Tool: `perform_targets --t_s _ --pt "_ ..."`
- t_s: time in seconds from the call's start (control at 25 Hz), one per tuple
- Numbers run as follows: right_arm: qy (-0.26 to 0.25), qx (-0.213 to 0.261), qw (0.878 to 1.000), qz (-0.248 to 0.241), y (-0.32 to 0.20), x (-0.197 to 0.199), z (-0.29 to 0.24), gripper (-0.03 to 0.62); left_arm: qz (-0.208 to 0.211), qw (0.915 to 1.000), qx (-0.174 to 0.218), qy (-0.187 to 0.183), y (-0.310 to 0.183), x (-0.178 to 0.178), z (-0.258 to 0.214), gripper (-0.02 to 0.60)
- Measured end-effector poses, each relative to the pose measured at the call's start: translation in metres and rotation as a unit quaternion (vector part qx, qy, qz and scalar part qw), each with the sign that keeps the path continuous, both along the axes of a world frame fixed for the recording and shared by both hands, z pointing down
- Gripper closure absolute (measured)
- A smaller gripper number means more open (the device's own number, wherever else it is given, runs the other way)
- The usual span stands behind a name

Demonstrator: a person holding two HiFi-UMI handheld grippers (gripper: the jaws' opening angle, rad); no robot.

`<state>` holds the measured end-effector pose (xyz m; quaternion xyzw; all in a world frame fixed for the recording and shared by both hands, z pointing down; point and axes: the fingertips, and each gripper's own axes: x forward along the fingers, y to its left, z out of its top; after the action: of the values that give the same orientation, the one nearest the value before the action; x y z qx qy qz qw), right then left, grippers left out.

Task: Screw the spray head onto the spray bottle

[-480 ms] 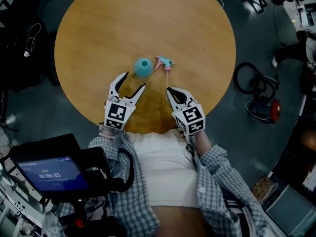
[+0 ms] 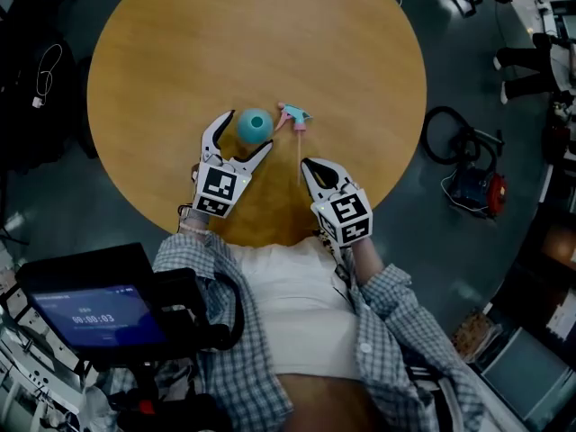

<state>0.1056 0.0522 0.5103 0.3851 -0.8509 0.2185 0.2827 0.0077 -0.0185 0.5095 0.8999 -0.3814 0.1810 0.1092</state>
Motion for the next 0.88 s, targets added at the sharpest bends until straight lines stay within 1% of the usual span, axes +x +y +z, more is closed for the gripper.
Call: perform_targets --t_s 0.2,0.24,0.28,0.4,0.52,0.6,0.68,0.72,0.76,0.84,0.88 --pt "0.006 -0.002 1.0 0.0 -0.001 0.003 0.0 0.602 0.008 0.9999 -0.008 -0.004 0.002 0.005 0.005 0.178" --pt "0.008 -0.002 1.0 0.0 -0.001 0.004 0.0 0.602 0.008 0.9999 -0.008 -0.003 0.003 0.006 0.007 0.195" --pt "0.01 -0.001 1.0 -0.001 -0.002 0.005 0.0 0.602 0.008 0.9999 -0.008 -0.002 0.005 0.007 0.009 0.232" --pt "0.02 0.002 1.0 -0.003 -0.009 0.011 0.001 0.603 0.01 0.9999 -0.007 -0.001 0.007 0.009 0.011 0.235" --pt "0.037 0.002 0.999 -0.013 -0.027 0.018 0.002 0.602 0.013 0.9999 -0.008 -0.005 0.007 0.01 0.009 0.235" --pt "0.061 0.003 0.997 -0.041 -0.043 0.019 0.003 0.602 0.017 0.9998 -0.007 -0.009 0.007 0.011 0.009 0.235" --pt "0.091 0.003 0.992 -0.087 -0.06 0.017 0.005 0.594 0.021 0.9997 -0.007 -0.013 0.008 0.013 0.01 0.235" --pt "0.103 -0.001 0.989 -0.109 -0.068 0.015 0.006 0.566 0.022 0.9996 -0.007 -0.014 0.009 0.013 0.01 0.236" --pt "0.114 -0.008 0.985 -0.128 -0.076 0.013 0.009 0.503 0.023 0.9996 -0.007 -0.015 0.009 0.014 0.009 0.236" --pt "0.134 -0.028 0.977 -0.161 -0.09 0.01 0.016 0.46 0.022 0.9996 -0.009 -0.015 0.009 0.015 0.009 0.236" --pt "0.146 -0.039 0.973 -0.177 -0.096 0.009 0.022 0.453 0.021 0.9996 -0.01 -0.015 0.009 0.015 0.01 0.236"
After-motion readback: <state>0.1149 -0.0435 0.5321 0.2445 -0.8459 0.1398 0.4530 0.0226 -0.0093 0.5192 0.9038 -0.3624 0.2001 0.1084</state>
